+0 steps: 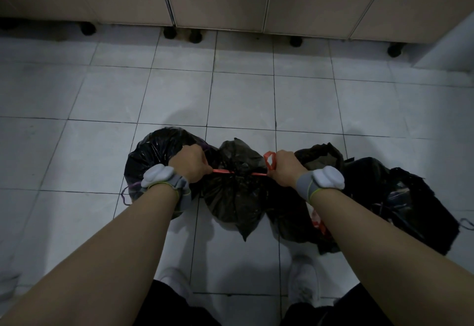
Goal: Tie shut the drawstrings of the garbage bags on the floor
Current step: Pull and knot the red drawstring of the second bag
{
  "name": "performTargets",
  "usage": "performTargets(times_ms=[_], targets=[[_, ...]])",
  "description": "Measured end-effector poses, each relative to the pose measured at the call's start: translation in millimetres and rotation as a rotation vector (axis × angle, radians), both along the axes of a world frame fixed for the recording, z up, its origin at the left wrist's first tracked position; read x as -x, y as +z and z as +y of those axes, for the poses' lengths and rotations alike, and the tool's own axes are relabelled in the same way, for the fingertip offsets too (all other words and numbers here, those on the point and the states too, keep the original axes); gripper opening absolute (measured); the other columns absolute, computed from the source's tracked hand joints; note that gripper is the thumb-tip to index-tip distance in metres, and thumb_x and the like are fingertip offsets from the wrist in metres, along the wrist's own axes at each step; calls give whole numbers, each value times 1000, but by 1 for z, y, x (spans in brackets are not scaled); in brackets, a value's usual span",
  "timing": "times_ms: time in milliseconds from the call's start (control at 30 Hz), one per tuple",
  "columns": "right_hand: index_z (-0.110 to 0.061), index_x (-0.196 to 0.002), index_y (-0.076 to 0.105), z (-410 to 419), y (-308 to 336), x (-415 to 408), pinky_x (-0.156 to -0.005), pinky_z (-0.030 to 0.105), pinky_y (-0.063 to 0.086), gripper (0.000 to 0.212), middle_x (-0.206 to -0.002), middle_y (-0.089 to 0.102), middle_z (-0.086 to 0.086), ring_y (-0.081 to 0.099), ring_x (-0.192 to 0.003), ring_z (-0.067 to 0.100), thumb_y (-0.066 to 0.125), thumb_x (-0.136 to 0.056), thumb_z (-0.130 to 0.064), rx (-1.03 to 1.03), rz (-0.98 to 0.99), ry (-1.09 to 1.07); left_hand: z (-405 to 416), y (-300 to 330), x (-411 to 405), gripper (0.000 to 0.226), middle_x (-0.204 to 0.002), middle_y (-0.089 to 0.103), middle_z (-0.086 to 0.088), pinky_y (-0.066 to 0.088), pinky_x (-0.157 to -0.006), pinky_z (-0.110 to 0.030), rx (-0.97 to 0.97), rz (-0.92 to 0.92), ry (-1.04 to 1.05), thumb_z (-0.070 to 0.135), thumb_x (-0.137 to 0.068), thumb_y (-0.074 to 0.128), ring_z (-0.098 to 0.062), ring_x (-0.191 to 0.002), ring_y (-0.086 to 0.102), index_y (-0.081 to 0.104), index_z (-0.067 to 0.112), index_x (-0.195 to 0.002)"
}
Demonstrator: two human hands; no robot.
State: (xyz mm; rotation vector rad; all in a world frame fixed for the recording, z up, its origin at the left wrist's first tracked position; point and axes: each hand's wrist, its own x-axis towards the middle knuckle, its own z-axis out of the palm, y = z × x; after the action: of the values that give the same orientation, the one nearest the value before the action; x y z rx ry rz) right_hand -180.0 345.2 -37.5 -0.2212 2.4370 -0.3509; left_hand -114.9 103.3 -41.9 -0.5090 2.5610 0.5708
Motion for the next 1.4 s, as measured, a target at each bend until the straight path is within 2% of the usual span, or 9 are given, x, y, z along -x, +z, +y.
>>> performTargets(times_ms=[133, 267, 400, 600, 767, 900, 1100, 1233, 1400], targets=[[1, -114, 62, 0, -6, 2, -92, 32, 49, 28, -123, 63, 23, 63, -114, 38, 65, -91, -13, -34, -9, 27, -4, -2, -2, 27, -97, 78, -10, 61, -80, -39, 36, -23, -19, 32, -85, 80, -28, -92, 73, 82, 9, -99], [1, -114, 62, -2, -9, 1, -80, 28, 46, 26, -123, 62, 22, 64, -112, 37, 63, -92, -11, -68, -18, 52, -7, -3, -4, 28, -93, 77, -10, 64, -80, -43, 68, -36, -17, 34, -83, 81, -29, -86, 73, 82, 9, -98], [1, -115, 60, -1, -11, 2, -77, 29, 44, 26, -123, 61, 22, 63, -110, 37, 61, -92, -9, -86, -24, 58, -9, -2, -6, 30, -94, 77, -9, 65, -79, -43, 76, -59, -7, 34, -83, 83, -28, -85, 73, 81, 8, -99], [2, -115, 61, 1, -12, 2, -87, 32, 50, 27, -123, 63, 22, 63, -113, 37, 63, -92, -11, -60, -2, 39, -5, 4, -6, 29, -102, 76, -14, 61, -77, -38, 74, -96, 1, 29, -86, 80, -32, -92, 74, 80, 6, -104], [3, -110, 63, 2, -5, -1, -85, 33, 50, 30, -117, 67, 23, 64, -109, 38, 70, -89, -17, 43, 42, -44, -1, 7, -8, 26, -100, 75, -16, 62, -79, -41, 92, -79, 1, 26, -91, 73, -35, -91, 73, 78, 2, -101], [1, -111, 64, 0, 2, -3, -90, 34, 50, 35, -115, 67, 22, 63, -110, 38, 74, -86, -21, 117, 76, -57, 4, 12, -7, 22, -100, 76, -13, 62, -80, -40, 115, -37, -58, 28, -94, 68, -31, -92, 73, 79, 9, -98], [-13, -88, 73, 4, 16, -3, -88, 31, 54, 14, -92, 71, 7, 67, -89, 22, 80, -82, -24, 255, 122, -59, 16, 18, -3, 30, -117, 71, -11, 57, -80, -38, 242, 92, -64, 39, -98, 61, -32, -103, 69, 77, 15, -108], [-21, -91, 71, 16, 30, -4, -76, 28, 54, 21, -78, 65, -6, 66, -77, 15, 79, -80, -37, 270, 182, -123, 25, 22, 1, 34, -129, 61, -11, 43, -99, -44, 446, 182, -81, 39, -97, 55, -36, -123, 53, 78, 16, -109], [-23, -90, 75, 40, 47, -10, -68, 29, 56, 26, -74, 70, -4, 67, -70, 10, 72, -85, -48, 276, 233, -179, 39, 31, 5, 32, -123, 63, -10, 41, -101, -45, 434, 287, -115, 35, -95, 56, -35, -121, 52, 78, 14, -104]])
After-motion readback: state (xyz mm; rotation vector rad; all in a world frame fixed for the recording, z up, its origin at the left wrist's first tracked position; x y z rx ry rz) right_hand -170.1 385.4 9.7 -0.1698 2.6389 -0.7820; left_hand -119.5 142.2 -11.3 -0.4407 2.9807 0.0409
